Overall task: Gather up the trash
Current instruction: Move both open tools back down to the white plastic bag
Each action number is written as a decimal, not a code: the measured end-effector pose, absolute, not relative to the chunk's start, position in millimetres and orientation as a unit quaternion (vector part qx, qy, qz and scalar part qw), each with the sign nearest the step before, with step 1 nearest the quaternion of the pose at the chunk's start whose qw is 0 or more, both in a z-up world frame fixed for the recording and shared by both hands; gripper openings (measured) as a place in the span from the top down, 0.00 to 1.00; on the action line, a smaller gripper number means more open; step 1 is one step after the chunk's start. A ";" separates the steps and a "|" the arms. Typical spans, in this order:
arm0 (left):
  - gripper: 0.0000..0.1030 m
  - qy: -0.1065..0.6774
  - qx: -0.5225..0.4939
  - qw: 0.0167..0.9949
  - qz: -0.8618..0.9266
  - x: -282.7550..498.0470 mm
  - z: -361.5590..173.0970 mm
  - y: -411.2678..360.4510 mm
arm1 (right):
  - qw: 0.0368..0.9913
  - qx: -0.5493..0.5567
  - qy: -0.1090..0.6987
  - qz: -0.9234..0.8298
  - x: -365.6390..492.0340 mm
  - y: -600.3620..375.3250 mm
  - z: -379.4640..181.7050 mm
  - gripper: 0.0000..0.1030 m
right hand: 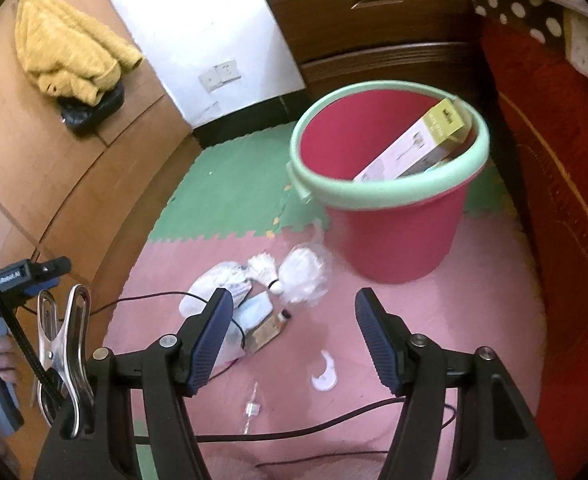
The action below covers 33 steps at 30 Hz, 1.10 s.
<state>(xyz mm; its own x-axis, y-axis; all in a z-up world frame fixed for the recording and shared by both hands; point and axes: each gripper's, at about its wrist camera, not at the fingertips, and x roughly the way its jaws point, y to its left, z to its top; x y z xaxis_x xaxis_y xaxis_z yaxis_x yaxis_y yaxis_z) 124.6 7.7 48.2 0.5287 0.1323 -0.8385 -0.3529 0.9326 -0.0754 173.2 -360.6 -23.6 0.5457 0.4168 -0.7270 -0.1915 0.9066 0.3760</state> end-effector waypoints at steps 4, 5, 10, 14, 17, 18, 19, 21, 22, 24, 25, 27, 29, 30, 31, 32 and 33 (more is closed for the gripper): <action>0.34 0.464 -0.125 0.857 0.185 104.7 52.8 44.4 | 0.862 0.122 0.455 0.186 165.4 -344.5 -29.5 0.36; 0.34 0.463 -0.123 0.855 0.199 101.0 54.0 52.9 | 0.861 0.119 0.457 0.190 164.7 -340.5 -30.2 0.36; 0.34 0.457 -0.120 0.838 0.271 84.1 57.4 97.6 | 0.856 0.102 0.464 0.205 166.5 -318.3 -34.7 0.36; 0.34 0.458 -0.109 0.823 0.317 82.2 54.5 121.4 | 0.850 0.094 0.473 0.214 174.3 -302.6 -42.5 0.36; 0.34 0.463 -0.107 0.814 0.334 89.2 44.6 130.9 | 0.845 0.083 0.479 0.221 181.3 -289.6 -50.4 0.36; 0.34 0.467 -0.110 0.811 0.334 93.1 38.7 133.5 | 0.843 0.080 0.483 0.223 183.9 -284.8 -53.8 0.36; 0.34 0.470 -0.112 0.809 0.334 96.3 34.3 134.2 | 0.842 0.078 0.485 0.224 186.4 -280.7 -56.9 0.36; 0.34 0.479 -0.115 0.803 0.334 104.4 20.7 135.5 | 0.837 0.075 0.492 0.227 192.3 -271.8 -64.6 0.36; 0.34 0.484 -0.119 0.802 0.329 108.6 13.7 135.4 | 0.834 0.075 0.496 0.229 195.3 -268.2 -68.1 0.36; 0.34 0.494 -0.130 0.799 0.316 118.2 -0.9 133.8 | 0.828 0.073 0.505 0.235 202.2 -259.1 -77.2 0.36; 0.34 0.500 -0.136 0.797 0.311 125.5 -10.0 131.5 | 0.823 0.071 0.510 0.238 206.3 -253.9 -82.7 0.36; 0.34 0.512 -0.144 0.792 0.301 137.2 -26.9 127.1 | 0.817 0.066 0.519 0.243 212.2 -245.0 -91.8 0.36; 0.34 0.523 -0.153 0.786 0.291 148.4 -44.0 123.3 | 0.810 0.056 0.527 0.250 219.3 -234.5 -100.8 0.36; 0.34 0.529 -0.157 0.783 0.287 154.1 -51.4 122.3 | 0.808 0.053 0.529 0.253 221.9 -230.6 -103.2 0.36; 0.34 0.534 -0.162 0.780 0.282 158.9 -58.7 121.0 | 0.806 0.050 0.531 0.256 225.3 -226.6 -106.4 0.36; 0.34 0.538 -0.166 0.778 0.279 162.5 -64.7 120.3 | 0.803 0.046 0.534 0.259 229.0 -222.2 -110.0 0.36; 0.34 0.542 -0.171 0.776 0.275 167.6 -72.4 118.9 | 0.800 0.044 0.537 0.263 232.9 -217.7 -113.5 0.36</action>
<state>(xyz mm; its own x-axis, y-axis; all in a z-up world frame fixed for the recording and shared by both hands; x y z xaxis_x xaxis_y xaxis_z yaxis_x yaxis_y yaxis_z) 167.6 118.9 -72.4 0.2620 0.2415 -0.9344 -0.6114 0.7906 0.0329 232.9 -217.7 -113.5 0.2852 0.4678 -0.8366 -0.3731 0.8581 0.3526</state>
